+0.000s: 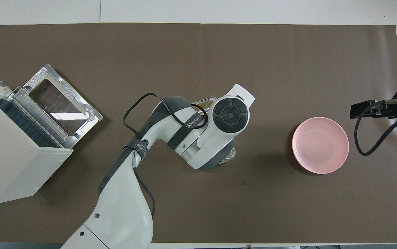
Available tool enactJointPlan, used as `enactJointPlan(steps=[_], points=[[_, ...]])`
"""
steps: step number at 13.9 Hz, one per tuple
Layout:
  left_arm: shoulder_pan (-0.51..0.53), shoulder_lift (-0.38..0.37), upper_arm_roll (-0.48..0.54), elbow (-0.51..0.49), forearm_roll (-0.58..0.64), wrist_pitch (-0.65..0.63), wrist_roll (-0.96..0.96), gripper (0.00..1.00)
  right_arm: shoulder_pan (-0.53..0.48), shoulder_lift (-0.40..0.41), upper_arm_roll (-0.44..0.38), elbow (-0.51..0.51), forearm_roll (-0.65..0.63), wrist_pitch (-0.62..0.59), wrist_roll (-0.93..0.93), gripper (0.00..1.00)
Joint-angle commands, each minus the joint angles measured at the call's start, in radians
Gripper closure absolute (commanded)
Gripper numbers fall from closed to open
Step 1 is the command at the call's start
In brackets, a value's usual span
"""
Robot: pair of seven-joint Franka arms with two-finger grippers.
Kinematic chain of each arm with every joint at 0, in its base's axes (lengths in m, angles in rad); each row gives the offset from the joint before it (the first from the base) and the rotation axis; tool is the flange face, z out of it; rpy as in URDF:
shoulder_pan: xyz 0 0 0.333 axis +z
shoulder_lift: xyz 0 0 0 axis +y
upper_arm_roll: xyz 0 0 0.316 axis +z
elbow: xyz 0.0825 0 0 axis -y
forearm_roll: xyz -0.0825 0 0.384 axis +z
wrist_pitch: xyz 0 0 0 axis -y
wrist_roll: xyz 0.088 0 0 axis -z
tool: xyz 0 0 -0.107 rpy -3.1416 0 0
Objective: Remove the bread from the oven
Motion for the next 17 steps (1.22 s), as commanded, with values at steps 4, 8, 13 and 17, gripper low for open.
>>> enactJointPlan(steps=[4, 8, 13, 17], points=[[0.189, -0.170, -0.001, -0.012, -0.017, -0.192, 0.212, 0.00, 0.149, 0.142, 0.002, -0.007, 0.018, 0.170, -0.024, 0.00], [0.345, -0.246, -0.001, -0.012, -0.017, -0.369, 0.483, 0.00, 0.292, 0.242, 0.002, 0.002, 0.018, 0.275, 0.056, 0.00], [0.548, -0.340, -0.001, -0.026, -0.017, -0.452, 0.689, 0.00, 0.413, 0.316, 0.001, 0.005, 0.018, 0.306, 0.151, 0.00], [0.626, -0.478, -0.004, -0.183, -0.017, -0.493, 0.726, 0.00, 0.456, 0.363, 0.001, 0.002, 0.015, 0.356, 0.255, 0.01]])
